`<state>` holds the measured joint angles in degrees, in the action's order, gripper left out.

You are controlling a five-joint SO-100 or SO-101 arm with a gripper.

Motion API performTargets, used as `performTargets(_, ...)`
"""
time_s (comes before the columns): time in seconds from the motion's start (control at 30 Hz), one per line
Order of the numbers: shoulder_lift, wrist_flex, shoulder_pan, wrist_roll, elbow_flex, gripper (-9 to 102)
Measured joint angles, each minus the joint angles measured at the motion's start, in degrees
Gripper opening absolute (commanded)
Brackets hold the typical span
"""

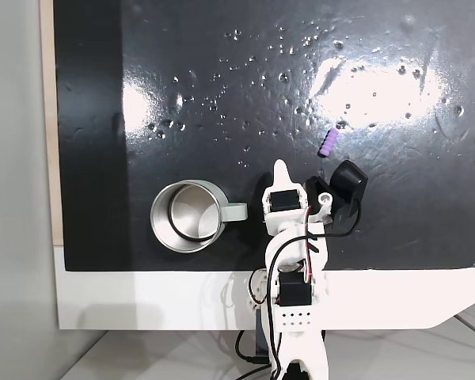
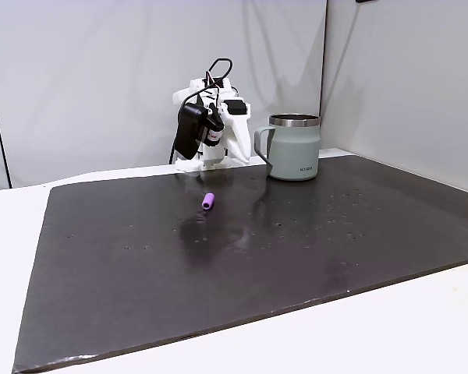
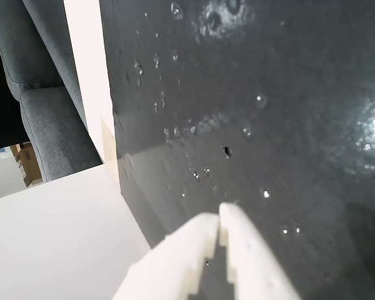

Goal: Grasp a pengrip and put it in the cup.

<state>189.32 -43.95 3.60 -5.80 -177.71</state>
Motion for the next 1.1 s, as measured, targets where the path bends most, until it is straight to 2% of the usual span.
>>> performTargets(0.67, 0.0, 0.0, 0.3, -0.6, 0.0, 0)
performTargets(1.1, 0.0, -11.9, 1.1, -18.9, 3.4, 0)
